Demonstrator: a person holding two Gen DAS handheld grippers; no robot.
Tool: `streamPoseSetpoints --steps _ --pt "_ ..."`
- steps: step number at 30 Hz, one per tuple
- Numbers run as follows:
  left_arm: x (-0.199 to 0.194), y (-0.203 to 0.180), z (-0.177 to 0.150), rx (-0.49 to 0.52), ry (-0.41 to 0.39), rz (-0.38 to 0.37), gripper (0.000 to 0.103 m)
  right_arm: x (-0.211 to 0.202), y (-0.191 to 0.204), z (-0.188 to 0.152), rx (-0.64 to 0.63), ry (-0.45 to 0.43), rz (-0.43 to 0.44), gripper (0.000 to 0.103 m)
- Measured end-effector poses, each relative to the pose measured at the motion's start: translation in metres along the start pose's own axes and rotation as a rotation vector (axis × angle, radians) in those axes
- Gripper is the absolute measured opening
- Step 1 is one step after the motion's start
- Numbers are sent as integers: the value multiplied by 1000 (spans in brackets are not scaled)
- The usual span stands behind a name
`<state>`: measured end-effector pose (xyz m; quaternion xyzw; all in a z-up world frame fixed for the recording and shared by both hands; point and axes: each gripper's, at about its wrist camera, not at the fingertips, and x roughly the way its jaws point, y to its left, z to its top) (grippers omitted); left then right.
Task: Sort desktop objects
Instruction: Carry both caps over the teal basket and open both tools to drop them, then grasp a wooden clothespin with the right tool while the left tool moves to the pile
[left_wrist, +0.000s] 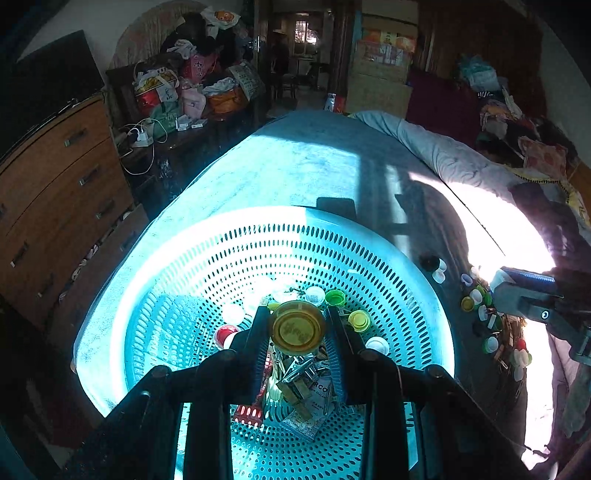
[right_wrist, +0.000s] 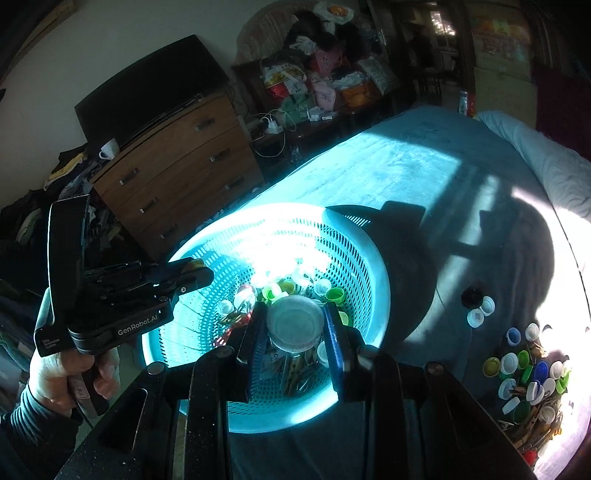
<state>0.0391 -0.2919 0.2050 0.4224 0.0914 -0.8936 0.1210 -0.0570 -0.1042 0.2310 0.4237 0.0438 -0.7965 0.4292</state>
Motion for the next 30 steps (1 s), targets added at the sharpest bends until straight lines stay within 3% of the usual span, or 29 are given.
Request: streamPoseSetpoints --steps 8,9,10,12,16,19,22,24,26,27,28,30 --pt "0 0 3 -4 -25 11 30 8 8 5 -20 9 1 30" --pt "0 -1 3 0 -27 19 31 9 10 5 -31 7 -9 35" --pt "0 -3 3 6 -31 32 34 8 11 6 -37 4 -19 58" --pt "-5 -5 0 16 -51 45 45 2 11 5 -38 -34 -12 80" --pt "-15 -19 -3 30 -69 24 48 -28 3 -2 -23 -109 7 79" --pt "-29 -48 -14 94 -98 -46 48 -77 -21 -29 10 -217 4 79" --pt "-44 -93 -39 184 -127 -167 50 -126 -70 -87 49 -271 -133 79" --pt "-47 -127 -59 237 -135 -237 53 -146 -118 -135 121 -230 -276 76" --pt "-40 -157 -81 255 -105 -313 55 -154 -168 -186 205 -141 -391 57" --pt "-34 -171 -91 252 -88 -339 55 -155 -188 -212 246 -98 -423 43" --pt "-25 -183 -101 251 -64 -357 55 -154 -205 -236 289 -62 -423 38" --pt "-5 -204 -119 250 5 -377 55 -145 -226 -276 349 -8 -416 37"
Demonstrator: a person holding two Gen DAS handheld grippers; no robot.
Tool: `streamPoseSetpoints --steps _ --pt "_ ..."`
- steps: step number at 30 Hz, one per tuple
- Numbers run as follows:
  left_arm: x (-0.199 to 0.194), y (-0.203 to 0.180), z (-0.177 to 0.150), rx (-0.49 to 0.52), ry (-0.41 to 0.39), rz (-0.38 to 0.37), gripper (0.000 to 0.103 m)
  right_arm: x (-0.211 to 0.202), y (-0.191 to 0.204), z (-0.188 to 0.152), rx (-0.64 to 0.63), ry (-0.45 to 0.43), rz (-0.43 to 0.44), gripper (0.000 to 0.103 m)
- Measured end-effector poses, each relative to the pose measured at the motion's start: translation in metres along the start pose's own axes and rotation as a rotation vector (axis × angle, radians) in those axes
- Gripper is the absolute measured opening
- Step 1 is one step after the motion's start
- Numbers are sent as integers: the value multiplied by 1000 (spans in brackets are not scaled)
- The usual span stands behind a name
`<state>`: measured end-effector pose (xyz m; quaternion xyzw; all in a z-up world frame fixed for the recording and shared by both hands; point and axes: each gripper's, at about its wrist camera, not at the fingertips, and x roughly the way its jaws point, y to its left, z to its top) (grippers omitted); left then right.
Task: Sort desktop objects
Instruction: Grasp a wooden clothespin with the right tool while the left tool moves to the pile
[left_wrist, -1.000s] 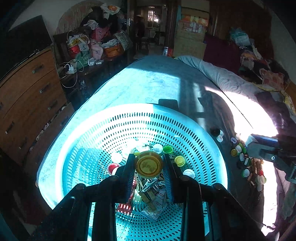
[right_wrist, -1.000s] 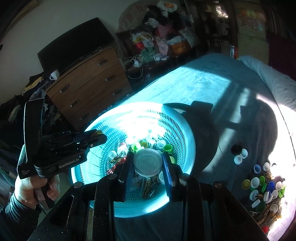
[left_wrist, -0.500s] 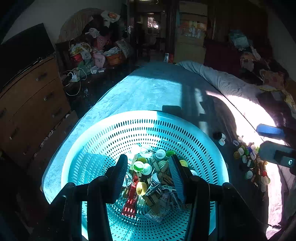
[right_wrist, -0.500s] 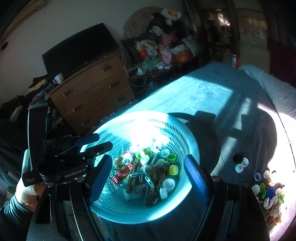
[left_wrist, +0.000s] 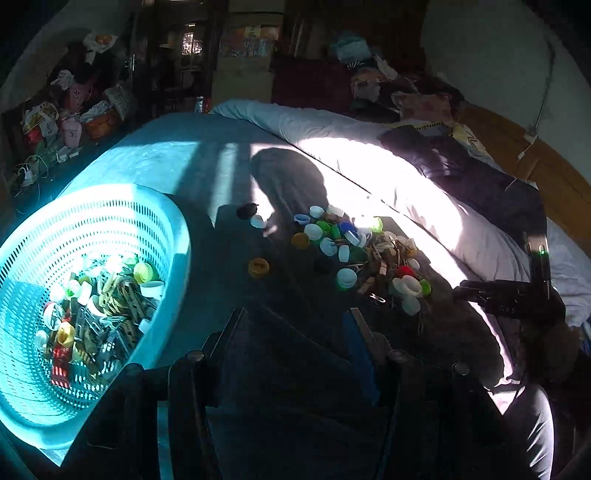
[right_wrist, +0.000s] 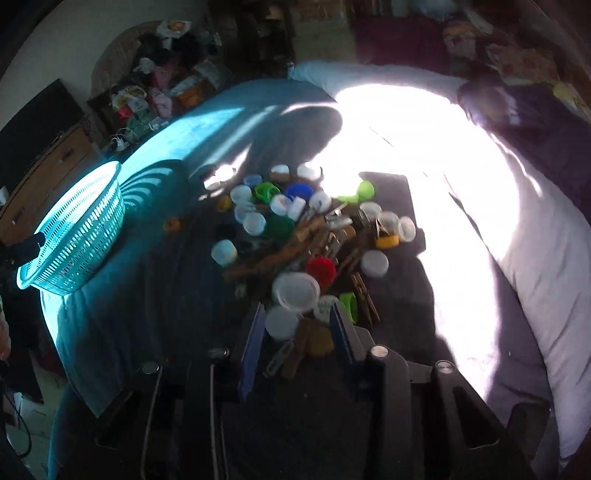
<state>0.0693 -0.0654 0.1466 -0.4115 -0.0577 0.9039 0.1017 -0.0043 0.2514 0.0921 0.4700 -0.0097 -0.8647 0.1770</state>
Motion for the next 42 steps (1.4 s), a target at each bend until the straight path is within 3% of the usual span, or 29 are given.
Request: streamPoseSetpoints --steps 4,8,11,13,19,25,26,28,29,32,34,37,39,41,42 --pt "39 -17 -21 0 96 -9 55 34 -9 -38 50 54 42 37" --pt "57 -22 -24 0 132 -1 55 59 2 -40 64 59 93 37" --pt "64 -26 -19 1 143 8 55 76 10 -36 41 53 79 34" --pt "64 -30 -17 10 147 1 55 79 4 -35 78 38 84 22" --pt "77 -53 -23 58 160 -51 55 27 -20 -57 205 -68 180 21" --pt "115 -100 -43 102 228 -118 55 14 -45 -113 264 -36 134 24" --pt "118 -107 -45 116 233 -121 55 9 -44 -118 259 -65 116 28" --pt "124 -118 -50 132 245 -119 55 -2 -37 -123 223 -109 73 56" --pt "127 -123 -52 138 249 -111 55 -6 -34 -125 205 -124 65 59" --pt "132 -131 -54 152 259 -88 55 -13 -29 -131 168 -140 42 57" --pt "135 -133 -55 164 261 -67 55 -23 -27 -135 165 -171 52 42" --pt "136 -133 -53 145 268 -60 55 -30 -16 -140 125 -186 106 38" --pt "134 -133 -50 133 260 -52 55 -19 -8 -140 94 -145 141 38" --pt "131 -136 -49 138 254 -52 55 3 -5 -139 96 -81 120 39" --pt "130 -138 -48 146 244 -50 55 14 -2 -138 86 -48 164 41"
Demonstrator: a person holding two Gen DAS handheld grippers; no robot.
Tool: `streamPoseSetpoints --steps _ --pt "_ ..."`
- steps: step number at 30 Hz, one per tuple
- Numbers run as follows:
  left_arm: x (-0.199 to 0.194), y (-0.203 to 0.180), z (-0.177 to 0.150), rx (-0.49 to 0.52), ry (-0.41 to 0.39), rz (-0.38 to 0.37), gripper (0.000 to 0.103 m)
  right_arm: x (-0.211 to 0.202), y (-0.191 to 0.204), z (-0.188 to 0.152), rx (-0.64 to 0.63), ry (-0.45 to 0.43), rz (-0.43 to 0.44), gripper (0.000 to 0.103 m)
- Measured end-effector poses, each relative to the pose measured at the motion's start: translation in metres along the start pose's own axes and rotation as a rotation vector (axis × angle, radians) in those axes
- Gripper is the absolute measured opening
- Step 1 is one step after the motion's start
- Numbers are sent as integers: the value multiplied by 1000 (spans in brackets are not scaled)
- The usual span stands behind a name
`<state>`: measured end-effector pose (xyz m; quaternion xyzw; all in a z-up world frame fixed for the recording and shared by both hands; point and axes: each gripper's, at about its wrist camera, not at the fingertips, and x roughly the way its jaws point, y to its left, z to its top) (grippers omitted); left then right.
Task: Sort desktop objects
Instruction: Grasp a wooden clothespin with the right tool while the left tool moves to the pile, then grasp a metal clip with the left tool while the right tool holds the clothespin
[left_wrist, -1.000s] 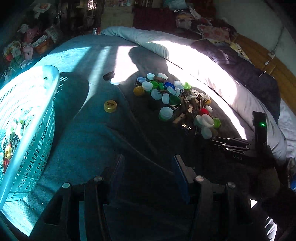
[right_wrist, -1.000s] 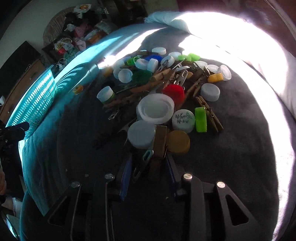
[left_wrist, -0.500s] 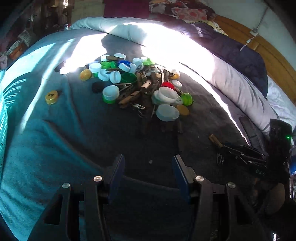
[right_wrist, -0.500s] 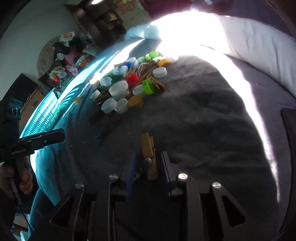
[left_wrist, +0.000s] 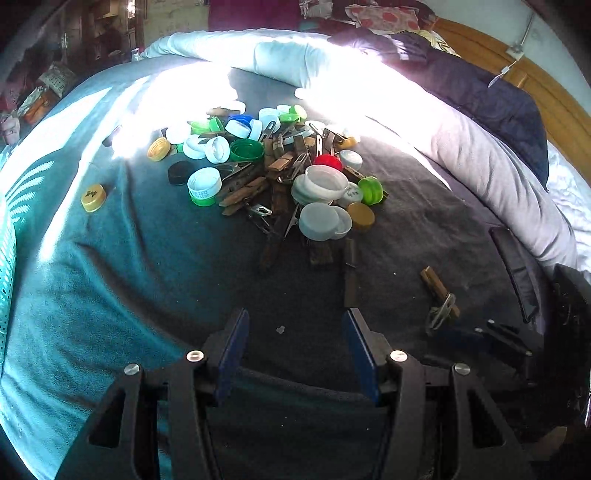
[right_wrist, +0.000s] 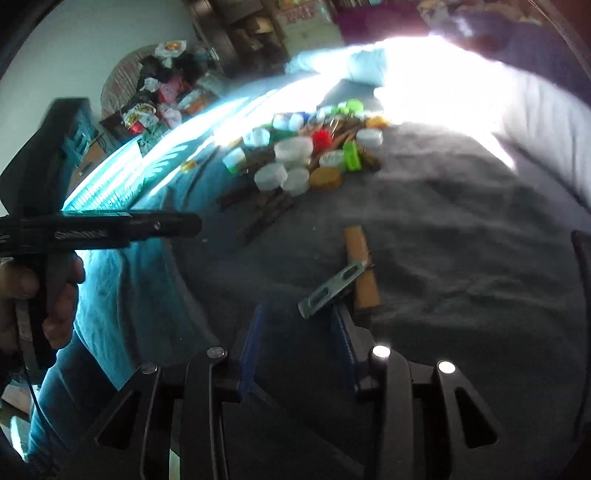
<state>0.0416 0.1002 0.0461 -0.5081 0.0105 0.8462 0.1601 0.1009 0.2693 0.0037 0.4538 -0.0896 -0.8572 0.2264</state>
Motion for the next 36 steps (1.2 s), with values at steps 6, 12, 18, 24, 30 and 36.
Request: streamPoseSetpoints --steps 6,12,18,24,30,36 --pt "2 -14 6 75 -6 -3 55 -31 11 -1 -87 -126 29 43" --pt "20 -42 13 227 6 2 55 -26 -35 5 62 -100 -116 35" --pt "24 -47 8 217 31 -33 55 -31 -32 0 45 -80 -99 32" --pt "30 -53 4 239 46 -42 55 -12 -32 11 31 -78 -126 32" --pt "34 -60 3 231 50 -62 55 -10 -41 15 25 -78 -225 9" --pt "35 -102 1 445 -29 -112 55 -16 -65 13 123 -81 -184 10"
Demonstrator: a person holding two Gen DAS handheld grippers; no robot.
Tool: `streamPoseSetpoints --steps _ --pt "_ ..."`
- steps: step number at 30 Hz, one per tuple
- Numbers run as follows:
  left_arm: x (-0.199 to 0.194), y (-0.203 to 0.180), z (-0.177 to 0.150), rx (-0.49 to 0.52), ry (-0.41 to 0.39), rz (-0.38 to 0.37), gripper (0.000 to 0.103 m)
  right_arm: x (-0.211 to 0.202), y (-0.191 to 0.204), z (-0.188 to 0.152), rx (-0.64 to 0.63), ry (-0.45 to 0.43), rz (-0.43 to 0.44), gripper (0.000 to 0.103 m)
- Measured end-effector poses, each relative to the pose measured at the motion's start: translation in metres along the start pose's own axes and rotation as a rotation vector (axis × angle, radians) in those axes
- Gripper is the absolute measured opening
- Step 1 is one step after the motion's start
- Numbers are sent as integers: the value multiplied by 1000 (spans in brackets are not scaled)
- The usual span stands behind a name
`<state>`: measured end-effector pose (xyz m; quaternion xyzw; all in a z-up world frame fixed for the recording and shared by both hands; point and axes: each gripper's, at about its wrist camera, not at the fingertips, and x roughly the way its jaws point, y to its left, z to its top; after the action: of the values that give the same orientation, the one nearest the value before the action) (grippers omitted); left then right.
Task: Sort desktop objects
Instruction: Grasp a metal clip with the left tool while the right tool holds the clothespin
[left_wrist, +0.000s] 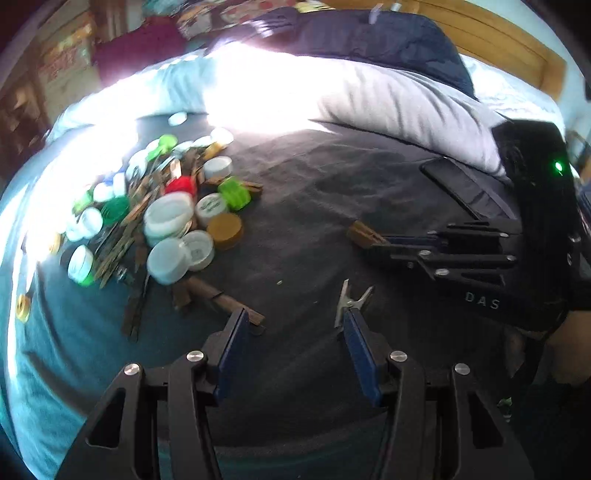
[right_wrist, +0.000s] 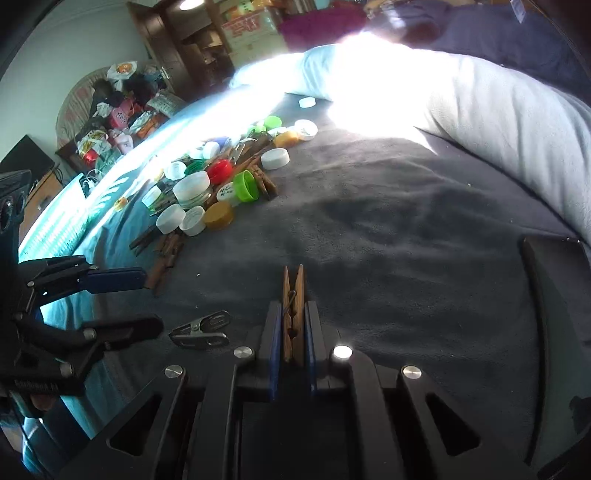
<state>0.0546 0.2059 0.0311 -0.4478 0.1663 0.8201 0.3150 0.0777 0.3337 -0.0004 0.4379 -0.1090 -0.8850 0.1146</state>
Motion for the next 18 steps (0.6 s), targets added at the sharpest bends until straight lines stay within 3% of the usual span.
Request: streamPoseSetpoints --steps 3,7,8,10,18 --pt "11 -17 5 102 -1 -49 55 0 -6 0 30 2 28 10" --pt "31 -20 11 103 34 -86 55 1 -13 0 86 2 71 9" --pt "32 -18 13 79 26 -97 49 1 -12 0 85 3 69 9" --pt "32 -14 17 42 24 -77 22 1 -11 1 84 1 69 9" --pt "-19 2 16 -67 -68 -23 23 -9 -7 2 68 -39 66 11"
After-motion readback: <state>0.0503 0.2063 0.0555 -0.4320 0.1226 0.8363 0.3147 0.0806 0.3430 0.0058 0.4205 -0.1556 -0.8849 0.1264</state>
